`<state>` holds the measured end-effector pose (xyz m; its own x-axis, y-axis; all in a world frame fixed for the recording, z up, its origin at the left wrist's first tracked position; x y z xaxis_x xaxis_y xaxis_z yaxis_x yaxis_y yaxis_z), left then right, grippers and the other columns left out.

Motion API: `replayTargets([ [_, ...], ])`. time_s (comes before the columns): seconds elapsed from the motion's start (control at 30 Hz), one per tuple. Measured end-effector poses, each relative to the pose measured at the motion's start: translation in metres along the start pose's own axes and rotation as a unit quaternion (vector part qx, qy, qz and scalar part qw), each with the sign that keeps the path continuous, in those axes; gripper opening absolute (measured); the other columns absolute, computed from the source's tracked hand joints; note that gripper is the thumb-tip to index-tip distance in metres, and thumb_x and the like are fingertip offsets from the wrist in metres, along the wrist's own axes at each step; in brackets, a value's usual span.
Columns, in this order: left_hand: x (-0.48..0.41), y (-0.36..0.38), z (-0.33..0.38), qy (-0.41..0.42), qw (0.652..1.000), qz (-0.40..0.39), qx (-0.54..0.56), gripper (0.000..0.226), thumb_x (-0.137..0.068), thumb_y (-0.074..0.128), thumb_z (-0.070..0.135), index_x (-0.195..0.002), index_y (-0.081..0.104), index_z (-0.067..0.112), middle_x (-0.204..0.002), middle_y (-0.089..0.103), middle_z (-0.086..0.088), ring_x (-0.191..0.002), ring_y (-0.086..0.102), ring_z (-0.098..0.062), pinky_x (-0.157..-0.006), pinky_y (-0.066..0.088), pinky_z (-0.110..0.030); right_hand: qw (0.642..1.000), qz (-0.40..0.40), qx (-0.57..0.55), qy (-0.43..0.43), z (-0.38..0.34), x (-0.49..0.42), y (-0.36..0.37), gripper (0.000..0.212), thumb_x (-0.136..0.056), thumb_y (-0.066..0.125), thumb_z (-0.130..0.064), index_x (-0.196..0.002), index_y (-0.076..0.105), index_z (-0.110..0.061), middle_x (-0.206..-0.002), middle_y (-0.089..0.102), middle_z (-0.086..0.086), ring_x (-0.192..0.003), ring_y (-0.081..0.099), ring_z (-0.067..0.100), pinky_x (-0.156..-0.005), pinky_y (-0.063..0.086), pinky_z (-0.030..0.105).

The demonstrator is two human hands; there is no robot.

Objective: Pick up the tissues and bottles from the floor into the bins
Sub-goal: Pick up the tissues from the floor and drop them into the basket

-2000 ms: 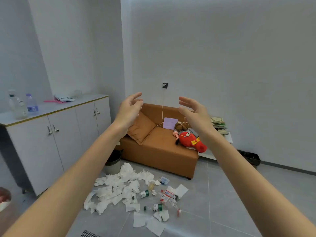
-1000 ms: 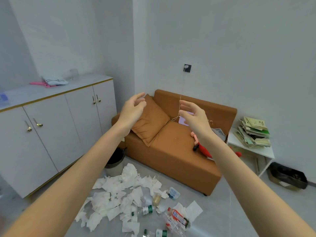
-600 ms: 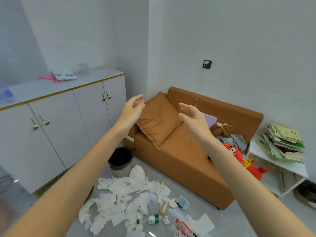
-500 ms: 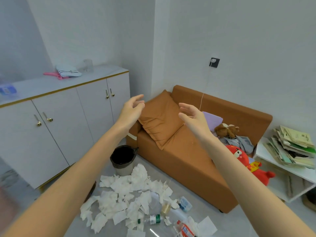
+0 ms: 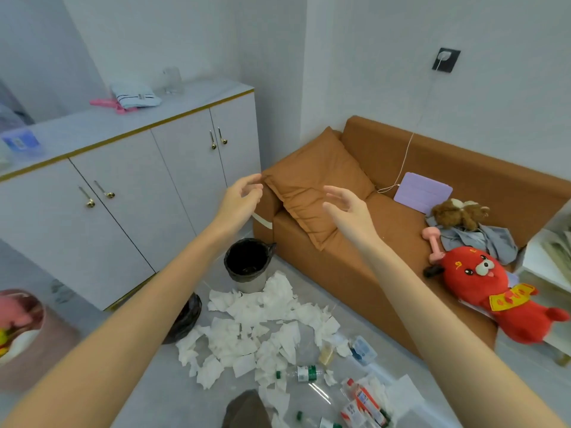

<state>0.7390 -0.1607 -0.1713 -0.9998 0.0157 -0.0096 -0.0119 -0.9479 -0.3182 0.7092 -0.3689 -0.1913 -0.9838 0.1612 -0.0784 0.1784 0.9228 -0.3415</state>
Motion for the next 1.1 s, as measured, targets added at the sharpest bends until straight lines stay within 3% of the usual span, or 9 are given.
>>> replayTargets([
  [0.1,-0.031,-0.006,-0.018,-0.007,1.0,-0.007,-0.009,0.036,-0.099,0.042,0.018,-0.135,0.047,0.024,-0.118,0.054,0.009,-0.12,0.05,-0.013,-0.102,0.043,-0.033,1.0,0.003,-0.002,0.026,0.019,-0.019,0.021,0.036,-0.093,0.055,-0.018,-0.128,0.057,-0.025,-0.118,0.055,-0.011,-0.103,0.051,0.002,-0.071,0.037,0.003],
  [0.27,-0.094,-0.034,-0.061,-0.01,0.999,-0.039,-0.017,0.038,-0.099,0.041,0.016,-0.136,0.046,0.023,-0.124,0.054,0.006,-0.114,0.052,-0.011,-0.079,0.045,-0.017,0.997,-0.004,0.0,0.079,0.054,-0.059,0.082,0.037,-0.093,0.055,-0.02,-0.129,0.054,-0.027,-0.124,0.054,-0.008,-0.109,0.052,0.009,-0.083,0.042,0.017],
  [0.37,-0.136,-0.05,-0.096,-0.006,0.997,-0.071,-0.032,0.038,-0.099,0.041,0.017,-0.136,0.046,0.024,-0.122,0.054,0.007,-0.112,0.051,-0.009,-0.087,0.046,-0.02,0.993,0.014,-0.006,0.113,0.076,-0.084,0.128,0.037,-0.093,0.055,-0.019,-0.129,0.054,-0.025,-0.125,0.053,-0.009,-0.114,0.051,0.011,-0.094,0.043,0.027],
  [0.5,-0.186,-0.057,-0.149,-0.033,0.987,-0.153,-0.041,0.037,-0.098,0.043,0.021,-0.133,0.049,0.028,-0.124,0.056,0.005,-0.113,0.052,-0.01,-0.1,0.044,-0.031,0.984,0.049,-0.001,0.171,0.101,-0.106,0.183,0.035,-0.093,0.056,-0.022,-0.127,0.054,-0.029,-0.13,0.054,-0.003,-0.114,0.052,0.013,-0.094,0.047,0.034],
  [0.67,-0.21,-0.039,-0.191,-0.054,0.971,-0.228,-0.038,0.038,-0.098,0.043,0.024,-0.135,0.047,0.028,-0.126,0.055,0.006,-0.116,0.051,-0.011,-0.101,0.043,-0.032,0.973,0.087,0.004,0.213,0.121,-0.108,0.212,0.034,-0.093,0.055,-0.023,-0.126,0.055,-0.031,-0.129,0.054,-0.005,-0.112,0.054,0.015,-0.087,0.047,0.029],
  [0.8,-0.206,-0.018,-0.229,-0.069,0.97,-0.233,-0.03,0.037,-0.098,0.043,0.021,-0.134,0.048,0.026,-0.121,0.056,0.006,-0.116,0.051,-0.01,-0.106,0.041,-0.037,0.967,0.11,0.002,0.23,0.148,-0.1,0.229,0.034,-0.093,0.055,-0.022,-0.126,0.055,-0.029,-0.127,0.054,-0.006,-0.112,0.052,0.012,-0.094,0.046,0.031],
  [0.93,-0.192,0.003,-0.278,-0.076,0.968,-0.235,-0.047,0.037,-0.098,0.043,0.022,-0.135,0.048,0.025,-0.119,0.056,0.006,-0.114,0.052,-0.011,-0.105,0.042,-0.038,0.967,0.1,-0.002,0.235,0.189,-0.086,0.246,0.036,-0.094,0.053,-0.018,-0.13,0.054,-0.024,-0.127,0.051,-0.005,-0.111,0.05,0.01,-0.08,0.043,0.014],
  [1.1,-0.185,0.016,-0.336,-0.084,0.975,-0.196,-0.058,0.036,-0.098,0.044,0.026,-0.134,0.049,0.026,-0.128,0.056,0.0,-0.118,0.052,-0.015,-0.105,0.042,-0.04,0.971,0.068,0.001,0.23,0.242,-0.075,0.268,0.036,-0.094,0.053,-0.015,-0.13,0.054,-0.021,-0.13,0.051,-0.004,-0.121,0.047,0.011,-0.098,0.04,0.028],
])
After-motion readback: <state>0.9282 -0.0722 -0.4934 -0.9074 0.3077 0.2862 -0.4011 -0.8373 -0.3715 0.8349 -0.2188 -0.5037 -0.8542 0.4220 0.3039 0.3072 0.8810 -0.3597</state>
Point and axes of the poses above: each hand's wrist, its own x-axis away from the middle knuckle, its own y-axis out of the palm, z = x × y, the point moved 4 cm from there along -x, towards the middle knuckle
